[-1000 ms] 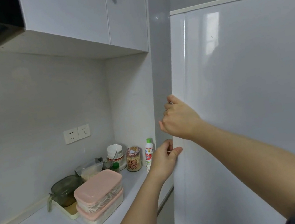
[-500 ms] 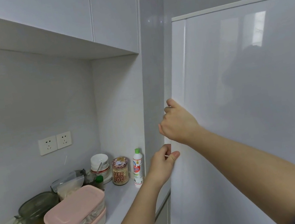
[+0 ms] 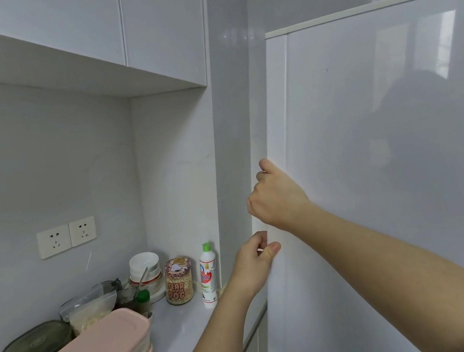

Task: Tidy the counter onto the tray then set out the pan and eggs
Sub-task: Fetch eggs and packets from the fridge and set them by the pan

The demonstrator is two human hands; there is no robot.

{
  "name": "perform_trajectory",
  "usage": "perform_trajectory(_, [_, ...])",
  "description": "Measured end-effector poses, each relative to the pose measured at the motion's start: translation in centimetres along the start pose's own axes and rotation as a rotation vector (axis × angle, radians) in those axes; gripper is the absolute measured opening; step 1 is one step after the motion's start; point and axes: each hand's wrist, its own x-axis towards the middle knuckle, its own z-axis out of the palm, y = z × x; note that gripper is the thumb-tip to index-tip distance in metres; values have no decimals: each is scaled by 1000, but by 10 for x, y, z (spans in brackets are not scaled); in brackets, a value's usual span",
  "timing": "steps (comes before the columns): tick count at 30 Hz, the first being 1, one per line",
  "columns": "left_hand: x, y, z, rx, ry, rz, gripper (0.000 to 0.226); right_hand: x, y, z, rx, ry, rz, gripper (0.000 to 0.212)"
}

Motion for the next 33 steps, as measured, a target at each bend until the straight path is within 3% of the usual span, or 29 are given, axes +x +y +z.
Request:
perform_trajectory(4, [10, -9, 2, -22, -10, -5, 28, 1, 2, 3, 2, -22, -15, 33])
perform_trajectory(7, [14, -17, 2, -45, -10, -9, 43, -1, 2, 0, 15, -62, -24, 30])
perform_trajectory(15, [10, -13, 5, -105, 14, -41, 56, 0, 3, 0, 8, -65, -26, 30])
perform_trajectory(20, [-6, -3, 10, -161, 132, -156, 33, -5, 5, -3, 114, -32, -31, 25])
perform_trajectory(23, [-32, 8, 0, -191, 234, -170, 15, 0, 4, 9, 205, 122, 83, 32])
perform_trajectory(25, [-56, 15, -18, -144, 325, -141, 12, -1, -7, 10, 427, 286, 196, 38])
perform_trajectory(27, [-81, 22, -40, -76, 412, -91, 13, -8, -28, 0, 720, 343, 295, 36])
perform_trajectory(33, [-188, 48, -99, 47, 656, -16, 18, -35, -125, -63, 1720, 308, 322, 14])
